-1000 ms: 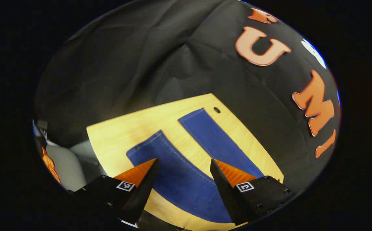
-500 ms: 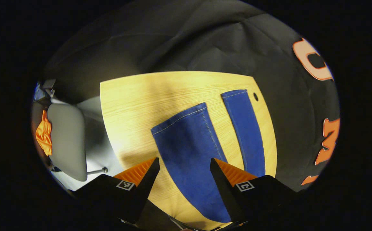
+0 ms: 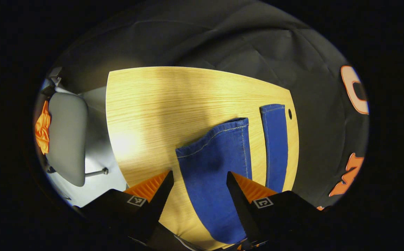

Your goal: Grasp the waist and the cuffs of the jeans and fold them to make the two legs overlap; first hold the waist and fold one-third of the jeans toward the cuffs, then hold the cuffs and fold the remaining one-third in the same direction to finish folding.

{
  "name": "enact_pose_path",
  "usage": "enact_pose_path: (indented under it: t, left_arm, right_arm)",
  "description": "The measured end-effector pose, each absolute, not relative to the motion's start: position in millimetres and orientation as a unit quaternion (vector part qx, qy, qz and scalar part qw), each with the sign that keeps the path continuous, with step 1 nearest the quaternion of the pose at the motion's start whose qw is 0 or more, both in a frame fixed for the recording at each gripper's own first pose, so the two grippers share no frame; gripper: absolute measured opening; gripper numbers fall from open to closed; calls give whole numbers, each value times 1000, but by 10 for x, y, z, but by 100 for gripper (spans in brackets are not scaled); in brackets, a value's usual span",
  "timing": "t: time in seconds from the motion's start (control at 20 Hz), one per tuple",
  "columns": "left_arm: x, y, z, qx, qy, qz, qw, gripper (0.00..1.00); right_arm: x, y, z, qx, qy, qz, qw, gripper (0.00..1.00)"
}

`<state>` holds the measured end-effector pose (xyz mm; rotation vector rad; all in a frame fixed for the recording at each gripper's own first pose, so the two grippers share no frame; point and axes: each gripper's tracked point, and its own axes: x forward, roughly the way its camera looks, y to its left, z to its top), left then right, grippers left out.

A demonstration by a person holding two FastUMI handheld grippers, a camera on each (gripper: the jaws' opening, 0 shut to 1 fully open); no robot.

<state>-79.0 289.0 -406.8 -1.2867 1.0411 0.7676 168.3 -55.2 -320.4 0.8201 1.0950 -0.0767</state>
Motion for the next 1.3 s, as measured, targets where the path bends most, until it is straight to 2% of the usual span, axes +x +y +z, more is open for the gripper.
enact_pose_path:
  t: [0.05,0.2,0.3,0.35,0.4,0.45,0.7,0.9,0.95,1.0,1.05,1.2,1.25,1.3]
  left_arm:
    - [-753,2884,-4098,-558,449,329,615,90]
    - [-646,2828,-4135,-560,450,300,628,88]
    - [-678,2862,-4122,-567,444,293,630,82]
    - [-688,2849,-4168,-573,439,293,627,67]
    - [-718,2863,-4218,-580,435,300,620,66]
    - [-750,2866,-4173,-586,427,306,617,51]
    - [-727,2860,-4186,-570,443,307,620,52]
    - [-618,2835,-4182,-554,459,297,628,53]
    - [-606,2829,-4176,-550,461,298,629,55]
    - [-576,2801,-4182,-549,464,293,630,51]
    - [-535,2784,-4188,-551,463,287,632,57]
    - [-423,2755,-4205,-556,447,269,647,57]
    - [-461,2821,-4276,-543,445,282,654,51]
    - [-466,2791,-4320,-550,435,290,651,28]
  right_arm:
    - [1685,-549,-3209,388,507,-32,769,96]
    - [1707,-617,-3225,430,498,-27,753,96]
    - [1700,-757,-3255,456,487,-36,744,96]
    - [1676,-803,-3315,469,488,-45,735,96]
    - [1600,-841,-3353,481,493,-56,723,96]
    - [1514,-867,-3359,490,497,-55,714,95]
    - [1552,-1065,-3601,506,487,-87,707,95]
    - [1552,-1006,-3809,510,492,-87,700,95]
    - [1631,-1000,-3801,523,486,-87,694,92]
    - [1688,-986,-3813,533,482,-82,691,91]
    - [1711,-971,-3812,540,480,-78,688,89]
    - [1718,-941,-3881,534,469,-68,701,80]
    - [1720,-947,-3915,543,462,-78,697,71]
    - [1743,-936,-3922,568,450,-86,684,62]
